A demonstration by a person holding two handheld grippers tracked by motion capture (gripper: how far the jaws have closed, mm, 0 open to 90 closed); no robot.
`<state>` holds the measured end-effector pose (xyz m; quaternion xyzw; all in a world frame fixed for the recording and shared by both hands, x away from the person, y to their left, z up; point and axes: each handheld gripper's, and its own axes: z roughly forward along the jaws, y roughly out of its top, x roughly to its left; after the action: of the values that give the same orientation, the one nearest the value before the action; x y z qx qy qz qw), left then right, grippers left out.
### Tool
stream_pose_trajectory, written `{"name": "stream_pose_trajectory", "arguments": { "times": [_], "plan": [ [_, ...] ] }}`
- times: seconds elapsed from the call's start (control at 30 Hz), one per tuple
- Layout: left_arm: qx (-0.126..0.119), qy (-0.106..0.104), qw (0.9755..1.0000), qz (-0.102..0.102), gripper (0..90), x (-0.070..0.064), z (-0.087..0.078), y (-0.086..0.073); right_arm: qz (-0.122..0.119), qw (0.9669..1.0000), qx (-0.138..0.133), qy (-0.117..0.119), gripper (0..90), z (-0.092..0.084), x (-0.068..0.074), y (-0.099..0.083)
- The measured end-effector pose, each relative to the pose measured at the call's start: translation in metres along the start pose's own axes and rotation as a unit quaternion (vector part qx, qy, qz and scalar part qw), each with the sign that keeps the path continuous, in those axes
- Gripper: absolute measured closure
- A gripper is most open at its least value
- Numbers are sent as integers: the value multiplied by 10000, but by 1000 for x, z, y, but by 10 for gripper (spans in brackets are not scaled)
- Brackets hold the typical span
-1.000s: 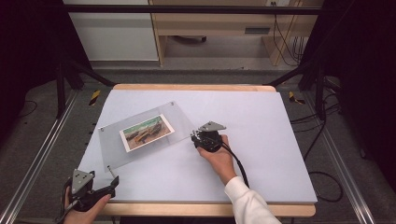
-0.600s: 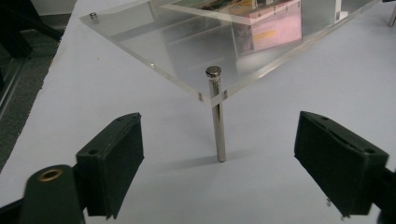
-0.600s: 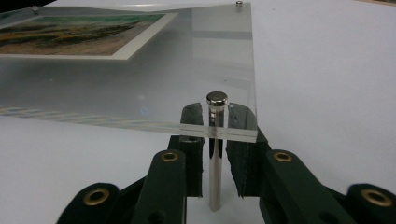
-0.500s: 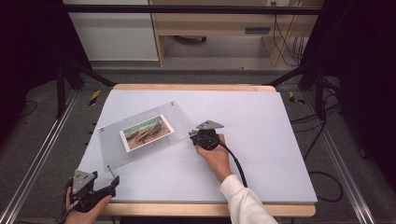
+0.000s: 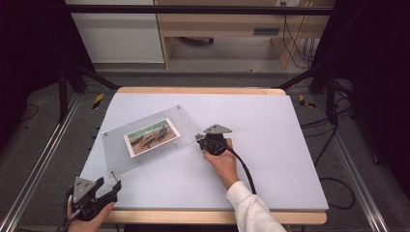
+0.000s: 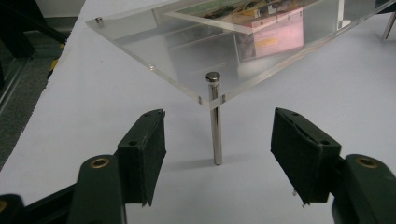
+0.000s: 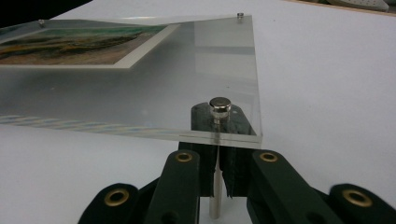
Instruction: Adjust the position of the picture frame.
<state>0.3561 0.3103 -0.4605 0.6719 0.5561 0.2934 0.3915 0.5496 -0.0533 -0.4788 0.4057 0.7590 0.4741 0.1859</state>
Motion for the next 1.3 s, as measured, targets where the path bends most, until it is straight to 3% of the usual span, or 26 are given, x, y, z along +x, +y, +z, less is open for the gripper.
{"name": "stream_pose_trajectory", "arguments": {
  "times": [0.4, 0.57, 0.67, 0.77, 0.8, 0.93, 1.3],
  "plan": [
    [102, -127, 9999, -48, 450, -6, 2, -3, 40, 9999, 123, 42, 849, -1, -1, 4],
    [-62, -30, 9997, -229, 493, -2, 4, -2, 61, 9998, 163, 59, 849, -1, -1, 5],
    [1, -126, 9991, -398, 526, 2, 10, -4, 83, 9998, 183, 78, 848, -1, -2, 5],
    [17, -148, 9992, -375, 547, 2, 14, -4, 89, 9997, 189, 84, 848, -1, -2, 5],
    [-29, -125, 9996, -265, 561, 1, 17, -3, 101, 9997, 190, 85, 848, -1, -2, 5],
    [-235, -136, 9992, -294, 583, 3, 20, -2, 111, 9997, 199, 93, 847, -1, -2, 6],
    [-382, -172, 9986, -322, 680, 6, 23, -2, 78, 9997, 199, 116, 847, -1, -3, 7]
  ]
}}
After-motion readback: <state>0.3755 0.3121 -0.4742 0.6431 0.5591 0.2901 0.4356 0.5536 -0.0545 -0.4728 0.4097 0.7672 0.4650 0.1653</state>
